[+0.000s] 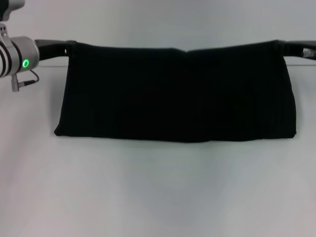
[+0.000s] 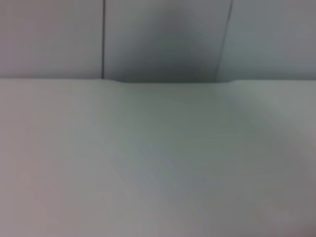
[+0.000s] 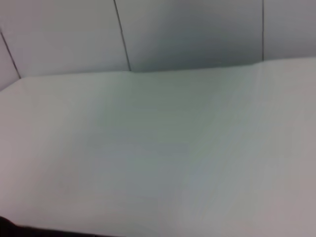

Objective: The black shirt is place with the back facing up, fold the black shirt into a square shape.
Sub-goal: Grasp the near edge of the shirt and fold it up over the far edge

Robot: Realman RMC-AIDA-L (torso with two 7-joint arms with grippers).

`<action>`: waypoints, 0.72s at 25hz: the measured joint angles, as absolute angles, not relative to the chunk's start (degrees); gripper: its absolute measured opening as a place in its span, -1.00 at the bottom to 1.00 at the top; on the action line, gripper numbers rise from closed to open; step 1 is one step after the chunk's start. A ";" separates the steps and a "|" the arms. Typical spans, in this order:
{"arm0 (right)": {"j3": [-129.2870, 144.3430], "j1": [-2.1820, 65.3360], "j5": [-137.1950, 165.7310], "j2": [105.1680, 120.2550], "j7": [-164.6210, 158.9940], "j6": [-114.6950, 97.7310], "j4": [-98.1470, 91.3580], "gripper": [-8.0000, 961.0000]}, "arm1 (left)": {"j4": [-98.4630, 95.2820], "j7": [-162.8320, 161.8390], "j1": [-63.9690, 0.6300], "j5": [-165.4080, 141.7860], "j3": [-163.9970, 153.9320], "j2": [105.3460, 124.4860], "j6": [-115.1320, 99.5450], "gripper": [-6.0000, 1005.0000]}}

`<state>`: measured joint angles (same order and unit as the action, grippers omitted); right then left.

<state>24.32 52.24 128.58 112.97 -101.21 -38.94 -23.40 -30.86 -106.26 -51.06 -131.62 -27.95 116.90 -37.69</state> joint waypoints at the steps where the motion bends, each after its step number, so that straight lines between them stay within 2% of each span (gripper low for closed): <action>1: 24.32 52.50 128.58 112.88 -101.22 -38.61 -23.38 -0.98 | -30.86 -106.26 -51.30 -131.56 -27.95 116.87 -36.83 -0.99; 6: 24.42 53.41 128.50 113.00 -100.73 -35.12 -21.70 -0.99 | -30.23 -105.74 -51.98 -131.48 -28.10 117.24 -33.77 -0.99; 12: 24.63 53.69 128.02 114.01 -99.22 -30.41 -19.16 -0.93 | -28.11 -103.81 -52.14 -131.42 -28.12 118.67 -29.22 -0.99; 18: 24.63 53.37 128.00 114.36 -99.07 -29.57 -18.50 -0.87 | -26.49 -102.47 -52.38 -130.20 -28.37 118.88 -27.96 -0.99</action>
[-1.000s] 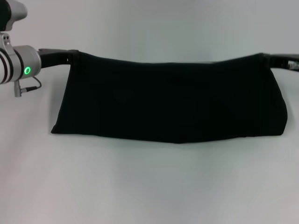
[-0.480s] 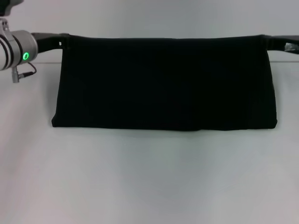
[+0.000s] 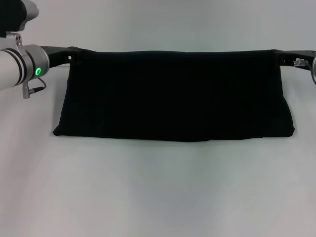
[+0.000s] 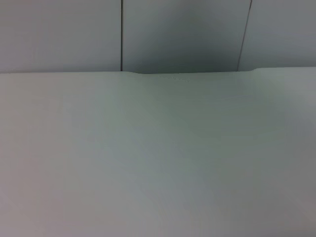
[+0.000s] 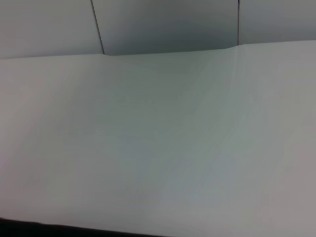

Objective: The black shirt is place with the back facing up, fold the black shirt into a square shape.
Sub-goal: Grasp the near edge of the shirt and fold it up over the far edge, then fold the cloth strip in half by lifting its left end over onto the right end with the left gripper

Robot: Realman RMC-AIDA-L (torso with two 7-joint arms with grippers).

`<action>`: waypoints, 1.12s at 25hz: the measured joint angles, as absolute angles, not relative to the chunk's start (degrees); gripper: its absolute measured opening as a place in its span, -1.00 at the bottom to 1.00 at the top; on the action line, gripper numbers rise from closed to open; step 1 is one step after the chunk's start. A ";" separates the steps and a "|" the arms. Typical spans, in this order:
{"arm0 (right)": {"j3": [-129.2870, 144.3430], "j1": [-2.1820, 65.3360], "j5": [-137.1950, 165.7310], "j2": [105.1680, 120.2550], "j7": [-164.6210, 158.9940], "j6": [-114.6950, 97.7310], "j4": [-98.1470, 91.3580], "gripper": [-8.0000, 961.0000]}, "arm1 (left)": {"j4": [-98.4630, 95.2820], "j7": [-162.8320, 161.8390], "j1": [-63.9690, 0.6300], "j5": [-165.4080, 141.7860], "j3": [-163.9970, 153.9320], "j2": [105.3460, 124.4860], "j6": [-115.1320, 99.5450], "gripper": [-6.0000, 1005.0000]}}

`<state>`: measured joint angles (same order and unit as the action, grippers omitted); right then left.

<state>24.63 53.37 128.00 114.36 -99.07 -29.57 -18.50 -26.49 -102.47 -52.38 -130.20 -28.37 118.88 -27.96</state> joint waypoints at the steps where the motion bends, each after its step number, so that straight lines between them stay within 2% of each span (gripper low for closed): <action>1: 24.60 53.30 128.00 114.36 -99.22 -29.57 -18.48 -0.86 | -26.43 -102.34 -52.40 -130.06 -28.39 118.92 -27.92 -0.99; 6: 24.44 53.07 128.00 114.35 -99.38 -29.90 -18.39 -0.81 | -26.33 -102.22 -52.59 -129.98 -28.42 119.46 -26.39 -0.98; 14: 24.34 52.62 128.02 114.18 -99.52 -29.97 -20.53 -0.73 | -26.29 -102.52 -52.31 -129.99 -28.33 120.31 -22.06 -0.68; 18: 24.38 51.47 128.03 113.67 -101.31 -34.25 -21.74 -0.35 | -27.28 -104.13 -51.10 -129.99 -28.35 120.28 -24.73 -0.53; 25: 24.36 44.35 128.08 112.82 -108.90 -54.46 -28.51 0.26 | -34.52 -108.43 -45.16 -130.00 -28.56 119.28 -47.31 0.11; 28: 24.05 41.09 128.09 112.78 -110.28 -61.78 -31.25 0.26 | -39.31 -108.96 -41.89 -130.13 -28.56 119.39 -58.02 0.37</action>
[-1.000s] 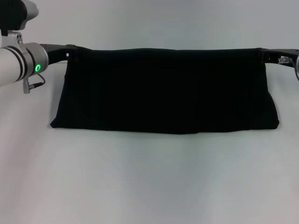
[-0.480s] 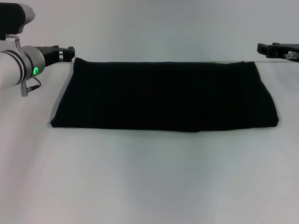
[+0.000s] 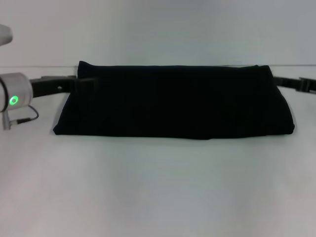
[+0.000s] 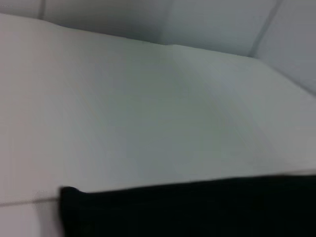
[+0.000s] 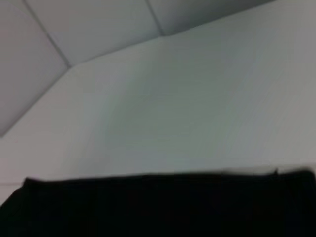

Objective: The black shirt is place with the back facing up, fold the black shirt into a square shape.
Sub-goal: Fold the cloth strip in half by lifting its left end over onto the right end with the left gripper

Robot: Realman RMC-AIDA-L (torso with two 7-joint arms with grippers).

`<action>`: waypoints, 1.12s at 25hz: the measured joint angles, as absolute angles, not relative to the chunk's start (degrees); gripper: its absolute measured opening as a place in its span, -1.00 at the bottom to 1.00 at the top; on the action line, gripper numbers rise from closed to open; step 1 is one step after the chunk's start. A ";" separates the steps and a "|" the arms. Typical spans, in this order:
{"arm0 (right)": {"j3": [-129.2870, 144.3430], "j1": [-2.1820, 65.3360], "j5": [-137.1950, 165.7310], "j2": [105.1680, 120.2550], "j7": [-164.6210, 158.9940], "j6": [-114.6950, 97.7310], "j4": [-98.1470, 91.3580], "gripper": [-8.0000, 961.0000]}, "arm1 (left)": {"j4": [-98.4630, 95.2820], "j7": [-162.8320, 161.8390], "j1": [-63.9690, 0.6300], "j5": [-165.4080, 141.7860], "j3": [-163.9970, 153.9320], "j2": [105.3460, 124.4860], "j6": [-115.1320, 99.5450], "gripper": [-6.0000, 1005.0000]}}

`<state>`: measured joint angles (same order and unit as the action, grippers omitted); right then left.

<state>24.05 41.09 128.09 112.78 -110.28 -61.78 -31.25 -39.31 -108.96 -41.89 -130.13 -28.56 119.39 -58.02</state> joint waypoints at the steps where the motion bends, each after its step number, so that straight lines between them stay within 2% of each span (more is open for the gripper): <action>1: 24.01 40.27 128.08 112.77 -110.43 -63.45 -31.79 0.26 | -40.75 -109.06 -40.87 -130.25 -28.60 119.52 -60.61 0.41; 6: 23.70 36.93 128.07 112.37 -110.50 -71.58 -33.06 0.26 | -44.47 -111.10 -37.18 -130.58 -28.91 119.68 -66.30 0.60; 11: 22.25 35.67 127.90 111.85 -110.52 -74.60 -33.23 0.26 | -44.81 -115.94 -35.71 -133.73 -29.42 119.21 -65.07 0.60; 28: 21.83 36.14 127.79 111.88 -110.57 -73.55 -33.00 0.26 | -42.79 -120.60 -35.96 -142.12 -30.12 119.41 -61.00 0.59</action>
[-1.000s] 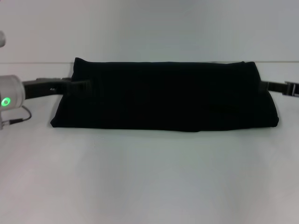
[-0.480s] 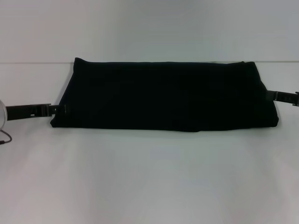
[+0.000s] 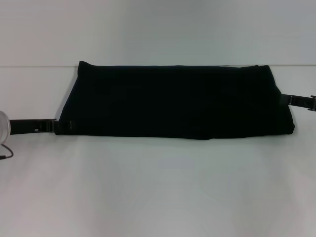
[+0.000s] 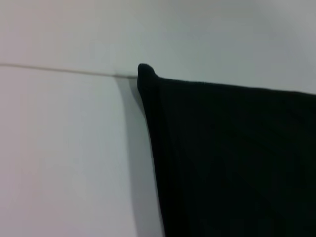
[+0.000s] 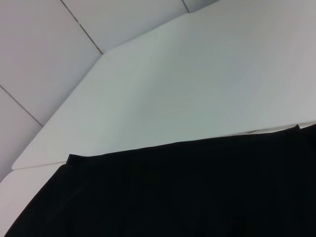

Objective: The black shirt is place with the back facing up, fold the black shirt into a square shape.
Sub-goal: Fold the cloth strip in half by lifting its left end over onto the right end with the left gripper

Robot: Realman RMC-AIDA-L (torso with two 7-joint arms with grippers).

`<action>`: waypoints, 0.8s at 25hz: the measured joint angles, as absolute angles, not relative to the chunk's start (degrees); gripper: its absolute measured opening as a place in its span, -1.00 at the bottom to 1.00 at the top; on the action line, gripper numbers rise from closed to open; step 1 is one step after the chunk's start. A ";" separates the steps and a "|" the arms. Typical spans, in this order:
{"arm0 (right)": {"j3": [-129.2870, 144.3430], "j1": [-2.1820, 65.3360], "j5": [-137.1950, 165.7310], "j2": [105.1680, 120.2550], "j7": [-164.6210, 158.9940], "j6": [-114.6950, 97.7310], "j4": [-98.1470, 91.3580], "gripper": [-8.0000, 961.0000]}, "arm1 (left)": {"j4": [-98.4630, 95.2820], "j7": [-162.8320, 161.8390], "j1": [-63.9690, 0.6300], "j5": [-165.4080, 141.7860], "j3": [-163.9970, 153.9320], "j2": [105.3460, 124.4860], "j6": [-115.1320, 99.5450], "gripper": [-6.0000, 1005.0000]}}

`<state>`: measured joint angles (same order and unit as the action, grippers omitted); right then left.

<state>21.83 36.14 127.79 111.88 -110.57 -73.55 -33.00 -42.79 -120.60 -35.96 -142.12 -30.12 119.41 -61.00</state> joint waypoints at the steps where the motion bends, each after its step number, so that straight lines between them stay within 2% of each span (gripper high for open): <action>1: 21.82 36.13 127.78 111.88 -110.57 -73.55 -33.00 0.26 | -42.80 -120.58 -35.97 -142.24 -30.15 119.45 -61.00 0.59; 11: 21.71 35.95 127.79 111.88 -110.29 -73.57 -32.81 0.26 | -42.80 -120.12 -35.87 -142.37 -32.26 119.73 -60.34 0.59; 20: 21.76 35.76 127.79 111.88 -110.27 -73.56 -32.99 0.24 | -43.09 -119.20 -35.78 -142.71 -33.77 119.93 -59.28 0.40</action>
<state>21.76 35.76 127.79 111.88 -110.27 -73.56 -32.99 -43.09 -119.20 -35.78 -142.71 -33.77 119.93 -59.28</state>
